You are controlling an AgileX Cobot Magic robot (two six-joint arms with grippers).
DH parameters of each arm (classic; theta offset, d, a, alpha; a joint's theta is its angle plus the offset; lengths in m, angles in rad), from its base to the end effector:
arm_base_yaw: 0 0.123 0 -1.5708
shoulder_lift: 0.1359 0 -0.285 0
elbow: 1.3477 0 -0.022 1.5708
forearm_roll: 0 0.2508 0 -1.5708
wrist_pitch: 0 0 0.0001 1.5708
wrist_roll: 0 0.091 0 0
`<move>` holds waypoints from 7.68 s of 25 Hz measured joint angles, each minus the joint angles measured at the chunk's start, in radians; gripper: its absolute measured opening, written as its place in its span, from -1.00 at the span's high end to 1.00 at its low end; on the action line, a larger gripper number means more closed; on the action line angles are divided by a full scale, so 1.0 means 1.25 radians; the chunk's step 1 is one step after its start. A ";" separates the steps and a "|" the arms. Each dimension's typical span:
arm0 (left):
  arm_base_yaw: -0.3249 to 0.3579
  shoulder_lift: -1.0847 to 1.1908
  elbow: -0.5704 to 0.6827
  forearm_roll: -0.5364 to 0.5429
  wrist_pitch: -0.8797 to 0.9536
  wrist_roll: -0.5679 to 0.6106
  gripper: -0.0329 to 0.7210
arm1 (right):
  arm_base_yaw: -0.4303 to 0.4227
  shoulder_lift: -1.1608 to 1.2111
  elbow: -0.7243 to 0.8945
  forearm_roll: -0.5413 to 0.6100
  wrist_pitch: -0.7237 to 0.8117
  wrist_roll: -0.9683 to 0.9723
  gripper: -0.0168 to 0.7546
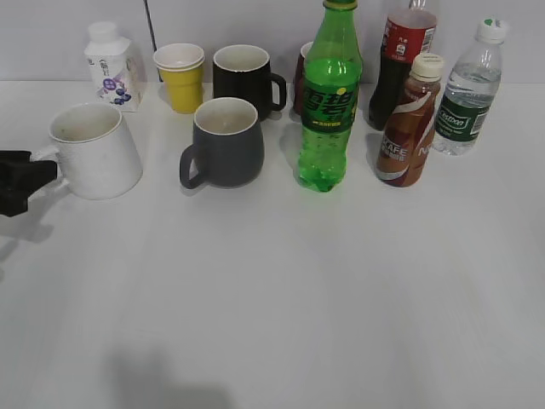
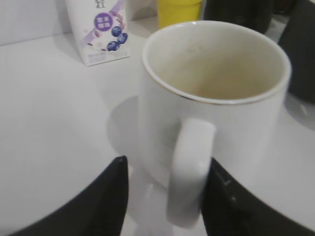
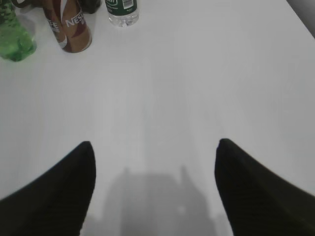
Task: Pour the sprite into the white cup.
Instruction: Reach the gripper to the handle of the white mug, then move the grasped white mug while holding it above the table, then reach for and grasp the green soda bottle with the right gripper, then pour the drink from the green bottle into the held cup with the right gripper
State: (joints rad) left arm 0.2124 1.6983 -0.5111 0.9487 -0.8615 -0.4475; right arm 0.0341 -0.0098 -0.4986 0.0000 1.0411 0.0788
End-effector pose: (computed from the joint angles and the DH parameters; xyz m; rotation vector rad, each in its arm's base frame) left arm 0.2761 0.0022 0.1500 0.4699 1.9216 -0.3633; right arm -0.0054 -0.0002 0.2785 0.0451 2.0165 0.0718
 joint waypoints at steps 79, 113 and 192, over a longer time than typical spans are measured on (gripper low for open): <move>-0.054 -0.229 -0.006 -0.166 0.001 0.021 0.78 | 0.000 0.758 -0.052 1.434 -0.466 -1.576 -0.46; -0.059 -0.244 -0.006 -0.146 0.002 0.021 0.78 | 0.382 1.106 0.032 -0.031 -1.353 -0.090 -0.63; -0.720 -0.400 -0.086 -0.291 0.647 -0.016 0.78 | 0.465 1.181 -0.370 -0.690 -0.862 -0.697 -0.07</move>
State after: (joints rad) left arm -0.6876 1.1985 -0.6192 0.5849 -0.0523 -0.4670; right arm 0.6155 1.4666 -0.9616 -0.8626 -0.0359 -0.7921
